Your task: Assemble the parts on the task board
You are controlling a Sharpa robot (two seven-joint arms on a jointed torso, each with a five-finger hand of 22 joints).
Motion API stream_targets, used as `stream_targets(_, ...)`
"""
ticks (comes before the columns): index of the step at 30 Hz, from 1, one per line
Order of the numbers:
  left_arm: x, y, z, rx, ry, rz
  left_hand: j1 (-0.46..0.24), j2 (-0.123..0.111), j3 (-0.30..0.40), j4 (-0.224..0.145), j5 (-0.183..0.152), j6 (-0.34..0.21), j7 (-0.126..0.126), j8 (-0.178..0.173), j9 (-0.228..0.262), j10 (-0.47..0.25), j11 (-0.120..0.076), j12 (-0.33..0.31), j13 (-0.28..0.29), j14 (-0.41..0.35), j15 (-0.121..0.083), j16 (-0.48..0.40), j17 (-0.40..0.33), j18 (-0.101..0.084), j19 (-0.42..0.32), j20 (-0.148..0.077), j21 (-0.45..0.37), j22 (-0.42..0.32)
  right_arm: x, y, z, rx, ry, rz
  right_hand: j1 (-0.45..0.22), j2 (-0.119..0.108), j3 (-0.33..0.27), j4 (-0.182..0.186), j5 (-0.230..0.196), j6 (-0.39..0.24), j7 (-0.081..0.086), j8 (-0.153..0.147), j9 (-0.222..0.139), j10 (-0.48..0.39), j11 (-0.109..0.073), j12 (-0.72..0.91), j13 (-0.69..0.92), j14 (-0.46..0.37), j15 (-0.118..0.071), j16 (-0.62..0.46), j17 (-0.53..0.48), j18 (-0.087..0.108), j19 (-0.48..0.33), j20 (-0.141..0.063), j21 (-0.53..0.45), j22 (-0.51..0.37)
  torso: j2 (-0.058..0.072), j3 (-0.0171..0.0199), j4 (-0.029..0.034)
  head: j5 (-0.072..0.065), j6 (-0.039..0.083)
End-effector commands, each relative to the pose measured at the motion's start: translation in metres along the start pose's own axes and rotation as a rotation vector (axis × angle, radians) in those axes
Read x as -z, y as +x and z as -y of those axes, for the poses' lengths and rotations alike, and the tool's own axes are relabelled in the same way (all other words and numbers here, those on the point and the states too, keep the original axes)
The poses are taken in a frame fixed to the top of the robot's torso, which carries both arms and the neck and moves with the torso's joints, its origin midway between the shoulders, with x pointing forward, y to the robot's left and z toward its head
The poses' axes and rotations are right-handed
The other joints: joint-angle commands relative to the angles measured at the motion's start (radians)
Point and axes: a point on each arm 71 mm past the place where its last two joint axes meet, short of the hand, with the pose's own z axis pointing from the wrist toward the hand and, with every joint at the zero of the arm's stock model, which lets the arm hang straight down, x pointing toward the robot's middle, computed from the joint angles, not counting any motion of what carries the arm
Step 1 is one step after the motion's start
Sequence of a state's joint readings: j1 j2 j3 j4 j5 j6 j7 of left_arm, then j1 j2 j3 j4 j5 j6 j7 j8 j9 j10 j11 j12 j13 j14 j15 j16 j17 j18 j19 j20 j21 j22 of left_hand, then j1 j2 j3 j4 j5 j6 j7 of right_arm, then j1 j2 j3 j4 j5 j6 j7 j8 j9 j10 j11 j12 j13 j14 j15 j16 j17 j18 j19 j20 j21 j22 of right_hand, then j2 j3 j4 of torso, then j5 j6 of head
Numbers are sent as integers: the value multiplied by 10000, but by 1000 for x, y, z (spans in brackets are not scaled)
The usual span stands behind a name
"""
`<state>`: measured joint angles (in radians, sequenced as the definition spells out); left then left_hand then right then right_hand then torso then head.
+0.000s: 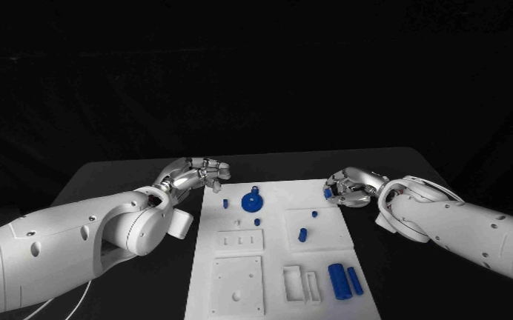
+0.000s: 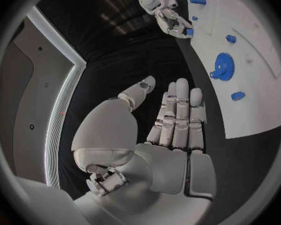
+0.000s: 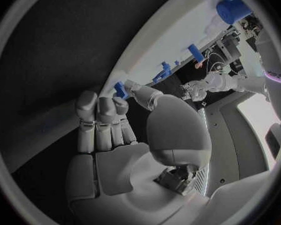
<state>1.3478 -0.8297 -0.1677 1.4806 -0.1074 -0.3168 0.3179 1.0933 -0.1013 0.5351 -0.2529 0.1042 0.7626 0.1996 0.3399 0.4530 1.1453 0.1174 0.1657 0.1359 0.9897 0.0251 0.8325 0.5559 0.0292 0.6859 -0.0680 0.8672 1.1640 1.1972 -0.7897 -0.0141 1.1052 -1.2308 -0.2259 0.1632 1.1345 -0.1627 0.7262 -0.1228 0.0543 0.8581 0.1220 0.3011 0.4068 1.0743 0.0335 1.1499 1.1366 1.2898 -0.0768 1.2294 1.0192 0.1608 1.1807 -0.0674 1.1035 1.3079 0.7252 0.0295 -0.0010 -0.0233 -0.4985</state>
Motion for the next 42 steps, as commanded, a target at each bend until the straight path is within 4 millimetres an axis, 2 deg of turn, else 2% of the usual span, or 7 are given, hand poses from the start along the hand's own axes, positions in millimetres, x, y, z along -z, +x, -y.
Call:
stream_targets(1,0,2,1,59,108,-151,-77,15,26,35,-46,-45,-26,-42,12,3,66,-62,15,-76,-6,24,-13,200,-56,-58,39,-14,0,2,-1,-35,-65,-162,18,53,82,6,-37,267,203,26,11,-6,-50,36,-14,3,-47,-39,13,1010,9,27,29,165,-3,5,1,-2,11)
stream_targets(8,0,2,1,56,97,-144,-79,17,29,36,-44,-47,-25,-44,13,1,66,-64,15,-77,-6,25,-15,201,-59,-59,43,-17,-1,4,-1,-34,-63,-152,38,69,167,-9,-44,358,173,77,36,1,-78,44,-17,5,-73,-34,24,1010,9,12,50,169,-1,9,0,-2,10)
stream_targets(28,0,2,1,46,90,-147,-65,22,40,26,-41,-47,-27,-44,18,2,64,-64,17,-75,-8,28,-19,205,-64,-61,51,-22,0,4,0,113,16,155,-83,120,317,-11,-51,989,-65,433,224,78,-303,46,-53,24,-287,-26,71,1010,38,-45,129,154,-3,11,2,8,-23)
stream_targets(42,0,4,1,-15,37,-200,-60,40,49,25,-43,-24,-34,-31,29,8,63,-60,20,-73,-9,33,-23,206,-67,-61,63,-27,-2,3,-2,264,54,503,-141,113,319,-80,-53,1361,-212,665,405,124,-443,29,-75,35,-419,-32,98,1010,56,-69,161,142,1,7,-5,11,-4)
